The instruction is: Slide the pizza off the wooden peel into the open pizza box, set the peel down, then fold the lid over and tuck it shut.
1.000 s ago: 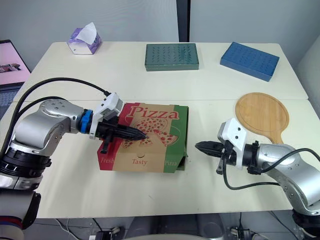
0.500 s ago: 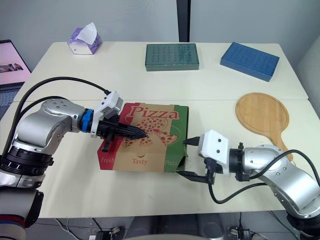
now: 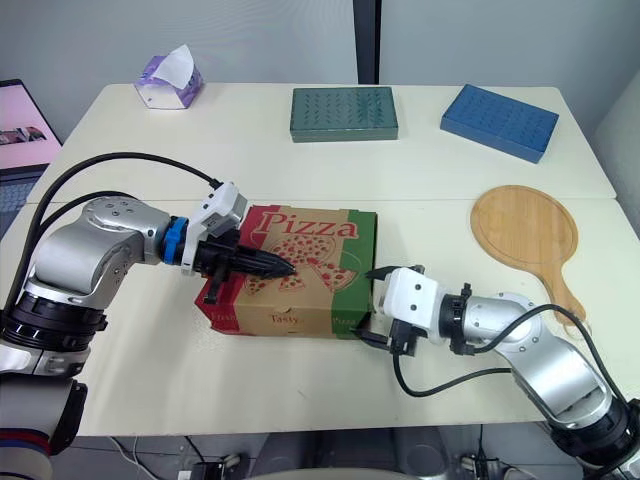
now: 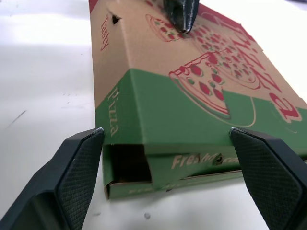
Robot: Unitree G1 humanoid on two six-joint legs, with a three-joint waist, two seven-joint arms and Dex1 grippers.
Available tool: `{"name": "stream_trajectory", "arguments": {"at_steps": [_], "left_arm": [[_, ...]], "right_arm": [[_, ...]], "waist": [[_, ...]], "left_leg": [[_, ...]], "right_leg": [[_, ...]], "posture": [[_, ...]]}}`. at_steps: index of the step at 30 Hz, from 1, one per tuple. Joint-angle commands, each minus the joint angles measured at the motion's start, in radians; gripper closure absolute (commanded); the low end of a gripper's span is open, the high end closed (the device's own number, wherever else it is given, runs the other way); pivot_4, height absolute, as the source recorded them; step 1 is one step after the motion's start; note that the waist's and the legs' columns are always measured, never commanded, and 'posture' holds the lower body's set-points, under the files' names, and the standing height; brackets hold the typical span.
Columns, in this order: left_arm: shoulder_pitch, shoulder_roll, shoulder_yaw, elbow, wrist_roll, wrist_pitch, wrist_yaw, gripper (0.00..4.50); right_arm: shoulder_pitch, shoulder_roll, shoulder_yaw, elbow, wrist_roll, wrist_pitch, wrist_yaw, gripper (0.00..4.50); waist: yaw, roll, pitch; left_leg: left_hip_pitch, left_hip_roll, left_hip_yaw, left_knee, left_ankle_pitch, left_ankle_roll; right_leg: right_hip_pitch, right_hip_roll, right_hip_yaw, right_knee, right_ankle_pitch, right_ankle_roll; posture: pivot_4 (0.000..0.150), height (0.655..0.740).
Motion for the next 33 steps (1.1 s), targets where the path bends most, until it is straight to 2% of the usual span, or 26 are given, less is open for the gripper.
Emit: {"name": "stream_trajectory", "arguments": {"at_steps": [1, 17, 27, 30, 33], "left_arm": [[-0.022, 0.006, 0.049, -0.025, -0.019, -0.001, -0.011, 4.5], [0.023, 0.017, 0.043, -0.067, -0.002, -0.008, -0.032, 4.5], [0.114, 0.045, 0.068, -0.09, 0.009, -0.015, -0.01, 4.5], [0.123, 0.043, 0.079, -0.087, 0.012, -0.017, 0.003, 4.5], [0.123, 0.044, 0.083, -0.085, 0.013, -0.02, 0.009, 4.5]], "right_arm": [[-0.018, 0.024, -0.019, -0.016, -0.001, -0.002, -0.014, 0.03], [-0.073, 0.09, -0.017, -0.004, -0.043, 0.084, -0.079, 0.03], [-0.022, 0.094, -0.012, -0.045, -0.038, 0.123, -0.091, 0.03], [0.005, 0.084, -0.05, -0.073, 0.001, 0.131, -0.075, 0.03], [0.039, 0.062, -0.148, -0.114, 0.115, 0.156, -0.018, 0.03]], "waist": [[0.0, 0.0, 0.0], [-0.001, 0.0, 0.0], [-0.003, 0.0, 0.0], [-0.003, 0.0, 0.0], [-0.001, 0.0, 0.0]], "left_leg": [[0.0, 0.0, 0.0, 0.0, 0.0, 0.0], [0.0, 0.0, 0.0, 0.0, 0.0, 0.0], [0.001, 0.0, 0.0, 0.0, 0.0, 0.0], [0.001, 0.0, 0.0, 0.0, 0.0, 0.0], [0.001, 0.0, 0.0, 0.0, 0.0, 0.0]], "right_leg": [[0.0, 0.0, 0.0, 0.0, 0.0, 0.0], [0.0, 0.0, 0.0, 0.001, 0.0, 0.0], [0.0, 0.0, 0.0, 0.001, 0.0, 0.0], [0.0, 0.0, 0.0, 0.001, 0.0, 0.0], [0.0, 0.0, 0.0, 0.001, 0.0, 0.0]], "posture": [[0.15, 0.74], [0.15, 0.74], [0.15, 0.74], [0.15, 0.74], [0.15, 0.74]]}}
